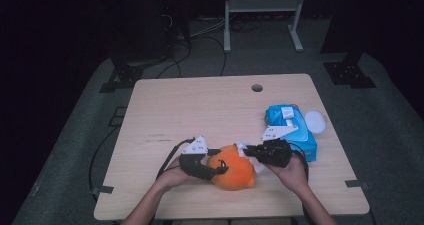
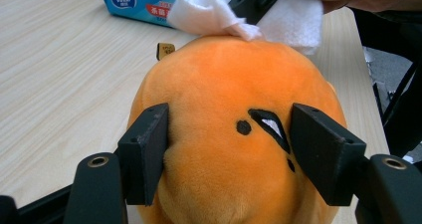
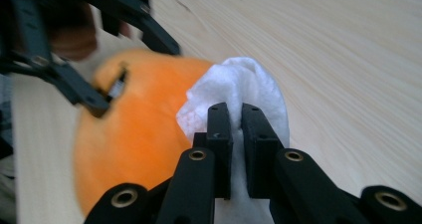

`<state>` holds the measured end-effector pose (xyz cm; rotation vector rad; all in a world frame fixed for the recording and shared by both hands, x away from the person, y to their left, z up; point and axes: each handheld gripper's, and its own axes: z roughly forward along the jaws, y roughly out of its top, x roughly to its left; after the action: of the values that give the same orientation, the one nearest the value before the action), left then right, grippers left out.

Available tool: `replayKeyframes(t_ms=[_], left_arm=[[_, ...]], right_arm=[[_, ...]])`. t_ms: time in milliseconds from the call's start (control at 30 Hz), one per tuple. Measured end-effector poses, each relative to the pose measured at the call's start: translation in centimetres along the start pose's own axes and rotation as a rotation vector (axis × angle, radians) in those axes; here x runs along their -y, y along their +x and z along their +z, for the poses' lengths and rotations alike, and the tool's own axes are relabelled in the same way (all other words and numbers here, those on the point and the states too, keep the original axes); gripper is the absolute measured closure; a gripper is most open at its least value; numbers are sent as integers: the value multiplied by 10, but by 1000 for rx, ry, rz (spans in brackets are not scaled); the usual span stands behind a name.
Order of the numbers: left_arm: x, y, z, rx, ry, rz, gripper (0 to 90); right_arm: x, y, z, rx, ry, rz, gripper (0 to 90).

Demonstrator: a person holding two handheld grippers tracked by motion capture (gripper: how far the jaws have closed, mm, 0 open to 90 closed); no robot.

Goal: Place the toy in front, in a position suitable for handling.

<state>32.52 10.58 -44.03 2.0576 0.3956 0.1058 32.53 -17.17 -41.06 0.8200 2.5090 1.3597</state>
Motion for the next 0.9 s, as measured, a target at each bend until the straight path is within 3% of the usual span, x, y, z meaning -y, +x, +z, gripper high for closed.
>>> replayKeyframes(t_ms=[100, 167, 267, 367, 533, 633, 733, 767, 833, 900], left_arm=[[-2, 1, -1, 10, -1, -19, 299], [-5, 4, -5, 38, -8, -59, 211], [-8, 5, -8, 55, -12, -89, 114], [-8, 6, -8, 59, 2, -113, 82], [-6, 6, -4, 126, 30, -155, 43], [-4, 2, 7, 189, 72, -148, 36], [-3, 0, 11, 215, 77, -126, 52], [-4, -1, 9, 213, 71, -116, 100], [-7, -2, 3, 190, 38, -66, 287], [-14, -8, -3, 125, -44, 11, 357]], right_arm=[[-6, 9, 5, -16, 8, -31, 829], [-4, 11, 8, -34, 20, -29, 828], [-4, 18, 6, -63, 37, -46, 827], [-2, 28, 2, -91, 47, -89, 827], [10, 42, -7, -116, 66, -113, 828], [18, 48, -12, -138, 67, -117, 828], [22, 53, -16, -141, 69, -120, 827], [23, 54, -17, -135, 67, -126, 827], [21, 52, -21, -124, 53, -117, 828], [17, 51, -27, -112, 34, -119, 830]])
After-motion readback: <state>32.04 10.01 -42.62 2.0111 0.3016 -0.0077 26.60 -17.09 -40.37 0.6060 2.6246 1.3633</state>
